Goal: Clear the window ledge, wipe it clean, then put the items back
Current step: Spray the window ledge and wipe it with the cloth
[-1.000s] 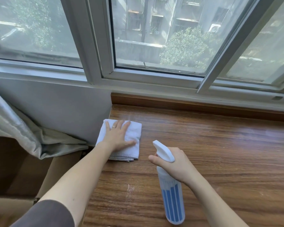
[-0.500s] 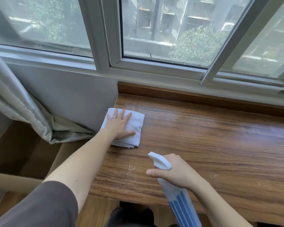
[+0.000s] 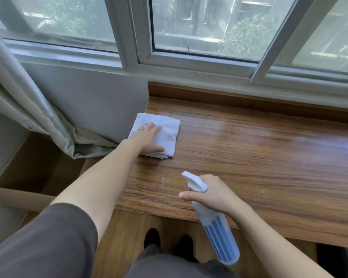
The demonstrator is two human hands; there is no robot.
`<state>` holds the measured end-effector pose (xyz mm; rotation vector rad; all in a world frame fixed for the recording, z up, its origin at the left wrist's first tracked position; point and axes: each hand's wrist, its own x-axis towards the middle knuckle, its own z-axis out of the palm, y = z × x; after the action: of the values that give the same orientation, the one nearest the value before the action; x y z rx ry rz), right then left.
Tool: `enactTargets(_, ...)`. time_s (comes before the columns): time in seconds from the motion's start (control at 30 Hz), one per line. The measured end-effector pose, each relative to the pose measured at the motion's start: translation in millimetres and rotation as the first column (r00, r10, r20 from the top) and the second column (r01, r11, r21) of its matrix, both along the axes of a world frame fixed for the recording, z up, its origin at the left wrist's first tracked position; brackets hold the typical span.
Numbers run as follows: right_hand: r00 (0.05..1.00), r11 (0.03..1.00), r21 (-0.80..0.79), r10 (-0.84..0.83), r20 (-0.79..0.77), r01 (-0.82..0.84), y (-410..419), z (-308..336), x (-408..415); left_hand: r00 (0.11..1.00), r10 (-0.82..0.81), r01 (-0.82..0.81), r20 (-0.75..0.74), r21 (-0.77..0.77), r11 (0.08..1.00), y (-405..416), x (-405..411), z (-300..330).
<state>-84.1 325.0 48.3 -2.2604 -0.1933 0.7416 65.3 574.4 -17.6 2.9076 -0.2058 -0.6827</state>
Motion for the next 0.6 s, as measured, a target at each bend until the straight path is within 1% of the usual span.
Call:
enactTargets(0.2, 1.000, 1.000, -0.021, -0.017, -0.014, 0.017, 13, -1, -15, 0.999, -0.035, 0.035, -0.025, 0.000, 0.999, 9, 0, 1)
enactTargets(0.37, 1.000, 0.993, -0.119, -0.003, -0.015, 0.002, 27, -5, -25, 0.997, -0.072, 0.072, -0.008, 0.005, 0.997, 13, 2, 1)
enactTargets(0.47, 0.997, 0.994, -0.101, -0.057, -0.043, 0.052, 29, -8, -28, 0.996, -0.094, 0.094, 0.008, 0.011, 0.996, 15, 2, 2)
enactTargets(0.6, 0.994, 0.994, -0.089, -0.070, -0.085, 0.062, 29, -11, -34, 0.994, -0.096, 0.095, 0.048, 0.025, 0.995, 16, 4, 3)
